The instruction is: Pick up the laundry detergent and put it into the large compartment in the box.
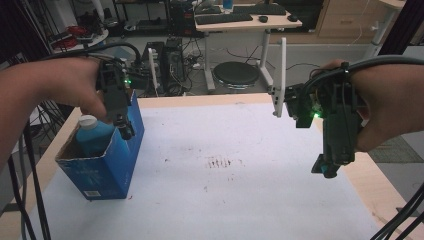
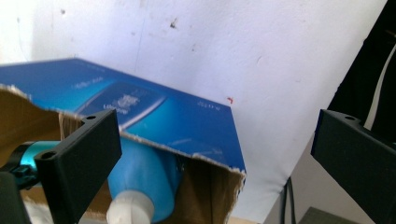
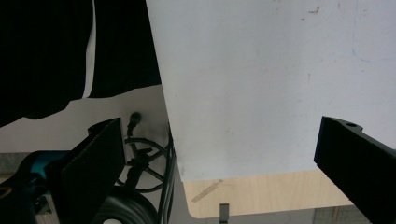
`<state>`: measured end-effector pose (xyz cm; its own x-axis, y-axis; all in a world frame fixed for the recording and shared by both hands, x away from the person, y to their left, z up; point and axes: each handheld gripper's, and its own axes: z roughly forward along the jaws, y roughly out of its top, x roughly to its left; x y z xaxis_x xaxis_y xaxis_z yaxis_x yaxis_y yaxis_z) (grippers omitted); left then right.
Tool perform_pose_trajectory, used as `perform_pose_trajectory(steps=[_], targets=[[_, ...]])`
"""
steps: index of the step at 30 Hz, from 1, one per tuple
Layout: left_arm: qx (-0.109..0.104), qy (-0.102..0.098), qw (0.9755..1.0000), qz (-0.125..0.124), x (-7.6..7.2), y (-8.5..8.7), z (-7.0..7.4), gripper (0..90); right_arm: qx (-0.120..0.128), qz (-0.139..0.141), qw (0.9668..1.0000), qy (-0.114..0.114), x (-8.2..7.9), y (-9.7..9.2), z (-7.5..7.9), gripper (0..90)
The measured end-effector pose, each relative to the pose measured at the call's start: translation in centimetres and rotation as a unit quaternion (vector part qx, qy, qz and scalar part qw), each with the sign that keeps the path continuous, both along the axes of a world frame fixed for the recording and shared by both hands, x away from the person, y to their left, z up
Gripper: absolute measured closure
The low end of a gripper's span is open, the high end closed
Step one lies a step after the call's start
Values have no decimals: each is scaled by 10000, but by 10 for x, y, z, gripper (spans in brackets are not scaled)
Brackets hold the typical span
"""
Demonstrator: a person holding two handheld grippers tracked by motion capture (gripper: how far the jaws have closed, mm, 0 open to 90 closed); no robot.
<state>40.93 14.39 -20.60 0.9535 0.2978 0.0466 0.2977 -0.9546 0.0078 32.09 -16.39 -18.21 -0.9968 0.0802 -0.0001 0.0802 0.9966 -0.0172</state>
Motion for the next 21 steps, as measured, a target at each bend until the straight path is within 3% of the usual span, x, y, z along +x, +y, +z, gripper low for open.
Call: perform_pose_trajectory(steps=[4,11,21], targets=[[33,-35,9997,-234,0,-9,-4,16,10,11,10000,3,1,1,0,13],[45,-64,9991,-413,1,-22,-14,16,-8,19,10000,-3,0,1,0,13],[-56,41,9969,-788,-4,-45,-32,17,57,67,10000,-16,-2,2,2,13]])
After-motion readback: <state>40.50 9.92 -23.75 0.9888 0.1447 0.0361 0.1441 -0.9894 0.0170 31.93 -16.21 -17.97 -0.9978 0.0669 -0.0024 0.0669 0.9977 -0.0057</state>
